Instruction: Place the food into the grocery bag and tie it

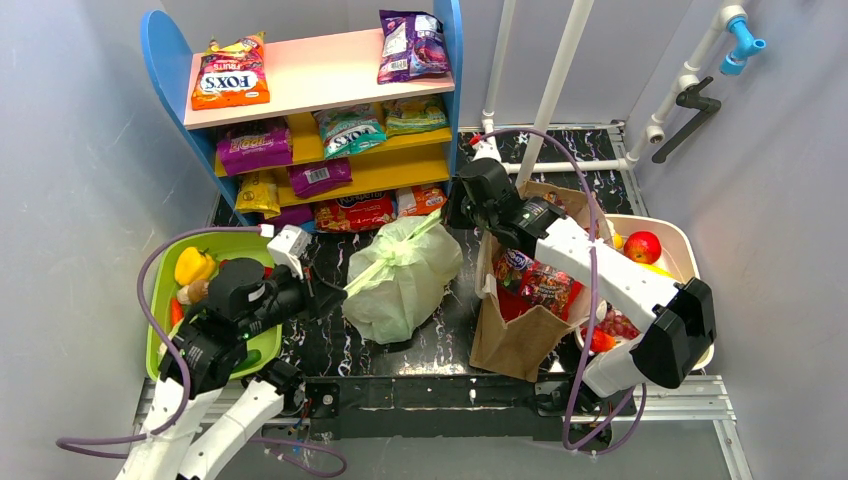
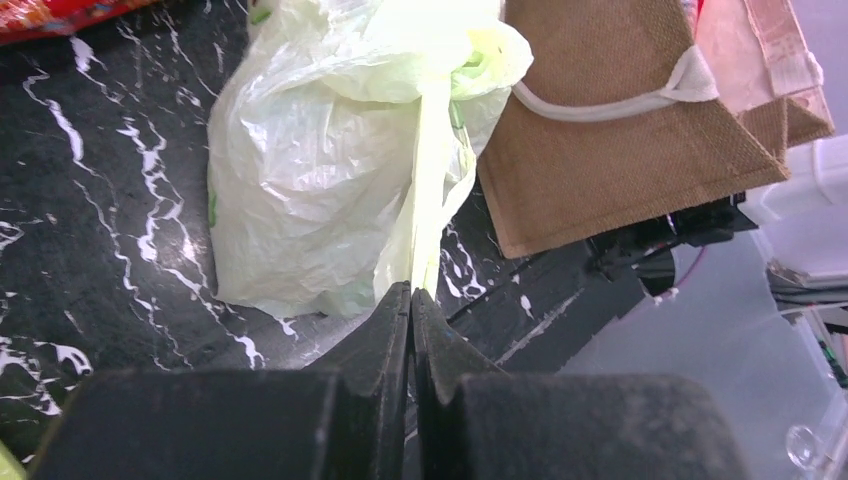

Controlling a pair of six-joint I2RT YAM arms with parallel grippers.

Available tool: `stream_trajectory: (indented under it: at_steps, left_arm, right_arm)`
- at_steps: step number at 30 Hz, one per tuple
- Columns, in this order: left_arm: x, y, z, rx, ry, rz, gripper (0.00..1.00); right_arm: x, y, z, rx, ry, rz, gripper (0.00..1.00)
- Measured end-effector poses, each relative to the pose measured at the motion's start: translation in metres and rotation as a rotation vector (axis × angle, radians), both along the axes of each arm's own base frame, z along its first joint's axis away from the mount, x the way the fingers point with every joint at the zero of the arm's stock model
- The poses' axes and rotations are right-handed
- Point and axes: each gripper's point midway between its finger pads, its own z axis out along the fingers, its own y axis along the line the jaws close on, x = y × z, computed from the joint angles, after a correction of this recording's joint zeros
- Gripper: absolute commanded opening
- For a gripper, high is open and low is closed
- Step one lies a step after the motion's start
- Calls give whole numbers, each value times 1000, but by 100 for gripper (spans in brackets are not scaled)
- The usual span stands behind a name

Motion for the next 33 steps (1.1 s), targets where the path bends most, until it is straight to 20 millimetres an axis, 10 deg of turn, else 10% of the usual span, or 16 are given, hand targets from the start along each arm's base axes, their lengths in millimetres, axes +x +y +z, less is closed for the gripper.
stream_trajectory:
  at_steps: [14, 28, 33]
  left_arm:
    - [11, 7, 3, 36, -3, 63, 0]
    - [75, 8, 79, 207, -169, 105, 0]
    - [86, 12, 44, 281, -141, 116, 0]
  right_arm:
    - [4, -8, 17, 14, -76, 95, 1]
    - [5, -43, 100, 95, -289, 66, 1]
    - [7, -45, 59, 61, -250, 56, 1]
